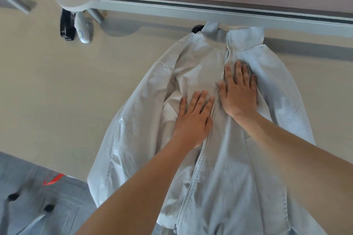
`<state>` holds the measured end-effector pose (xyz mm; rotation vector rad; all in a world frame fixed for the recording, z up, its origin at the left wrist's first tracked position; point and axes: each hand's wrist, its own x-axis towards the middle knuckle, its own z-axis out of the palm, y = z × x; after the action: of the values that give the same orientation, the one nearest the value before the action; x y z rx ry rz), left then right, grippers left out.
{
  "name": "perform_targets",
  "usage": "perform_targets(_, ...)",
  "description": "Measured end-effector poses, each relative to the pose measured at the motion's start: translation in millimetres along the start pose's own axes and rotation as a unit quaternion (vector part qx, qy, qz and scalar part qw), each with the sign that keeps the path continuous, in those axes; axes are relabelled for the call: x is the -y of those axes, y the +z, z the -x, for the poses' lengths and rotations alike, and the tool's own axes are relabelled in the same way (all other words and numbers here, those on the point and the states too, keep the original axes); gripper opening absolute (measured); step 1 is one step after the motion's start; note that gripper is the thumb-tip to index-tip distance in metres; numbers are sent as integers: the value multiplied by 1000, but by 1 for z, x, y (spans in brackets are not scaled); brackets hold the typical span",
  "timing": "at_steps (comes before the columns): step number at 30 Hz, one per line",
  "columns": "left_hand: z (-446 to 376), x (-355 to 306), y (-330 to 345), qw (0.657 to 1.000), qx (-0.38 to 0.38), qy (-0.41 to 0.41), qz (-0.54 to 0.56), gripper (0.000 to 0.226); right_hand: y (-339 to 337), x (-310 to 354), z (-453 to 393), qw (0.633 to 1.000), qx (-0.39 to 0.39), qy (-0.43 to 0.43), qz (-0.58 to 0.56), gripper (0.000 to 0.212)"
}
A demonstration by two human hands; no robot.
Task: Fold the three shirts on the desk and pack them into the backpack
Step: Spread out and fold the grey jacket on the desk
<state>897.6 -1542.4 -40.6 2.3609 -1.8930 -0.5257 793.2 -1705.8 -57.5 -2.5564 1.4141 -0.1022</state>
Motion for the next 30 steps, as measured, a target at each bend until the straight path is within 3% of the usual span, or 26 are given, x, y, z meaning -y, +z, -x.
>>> perform_targets(4, 37, 2, -16, 997, -44, -66, 27, 67, -14, 28, 10, 999, 30, 0, -36, 64)
perform_targets(11, 161, 19, -46, 973, -121, -199, 7, 72, -24, 135, 79, 966, 61, -205, -146, 57)
perform_targets(16, 251, 34, -36, 927, -59, -369, -46, 104, -16, 186, 123, 936, 134, -299, -127, 64)
perform_targets(20, 292, 35, -16, 897, -14, -442, -22, 108, -8, 205, 137, 913, 163, -361, -99, 66)
perform_targets(23, 299, 33, -6, 889, -48, -454, 30, 86, -5, 220, 136, 903, 176, -373, -123, 66)
perform_targets(27, 292, 40, 5, 876, -163, -451, 49, 20, -5, 242, 123, 895, 160, -393, -140, 70)
perform_targets(30, 288, 55, 0, 868, -212, -446, 47, 9, -10, 257, 116, 901, 138, -385, -143, 69)
